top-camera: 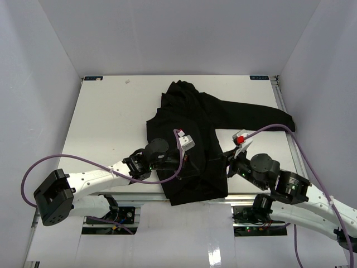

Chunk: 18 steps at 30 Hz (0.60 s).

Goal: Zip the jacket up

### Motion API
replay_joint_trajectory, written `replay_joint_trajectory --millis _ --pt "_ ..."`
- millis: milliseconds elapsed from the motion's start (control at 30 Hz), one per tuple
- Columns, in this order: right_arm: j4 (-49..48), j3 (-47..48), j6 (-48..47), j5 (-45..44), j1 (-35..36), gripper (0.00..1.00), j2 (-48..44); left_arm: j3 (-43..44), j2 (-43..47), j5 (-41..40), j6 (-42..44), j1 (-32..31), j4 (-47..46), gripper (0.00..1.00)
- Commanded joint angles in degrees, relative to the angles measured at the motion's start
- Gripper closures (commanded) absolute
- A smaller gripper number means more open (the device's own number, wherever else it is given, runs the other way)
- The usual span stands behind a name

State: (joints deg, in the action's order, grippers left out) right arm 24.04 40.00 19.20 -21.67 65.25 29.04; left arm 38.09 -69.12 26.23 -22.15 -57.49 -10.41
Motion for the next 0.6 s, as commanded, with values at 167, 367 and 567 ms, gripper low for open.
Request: replay_joint_trajectory --millis 167,367,567 --pt "3.8 6.9 -6.0 1.2 -0.2 0.40 2.7 1.5 1.1 1.8 -4.3 0.3 1.8 1.00" --pt "1.6 4.7 -10.0 -2.3 2.1 0.41 6.4 1.5 1.0 2.3 -5.8 0.7 1.8 1.00" --pt "3.1 5.0 -9.9 -15.2 9.4 0.44 7.3 0.8 0.1 4.3 -7.8 1.7 0.2 1.00"
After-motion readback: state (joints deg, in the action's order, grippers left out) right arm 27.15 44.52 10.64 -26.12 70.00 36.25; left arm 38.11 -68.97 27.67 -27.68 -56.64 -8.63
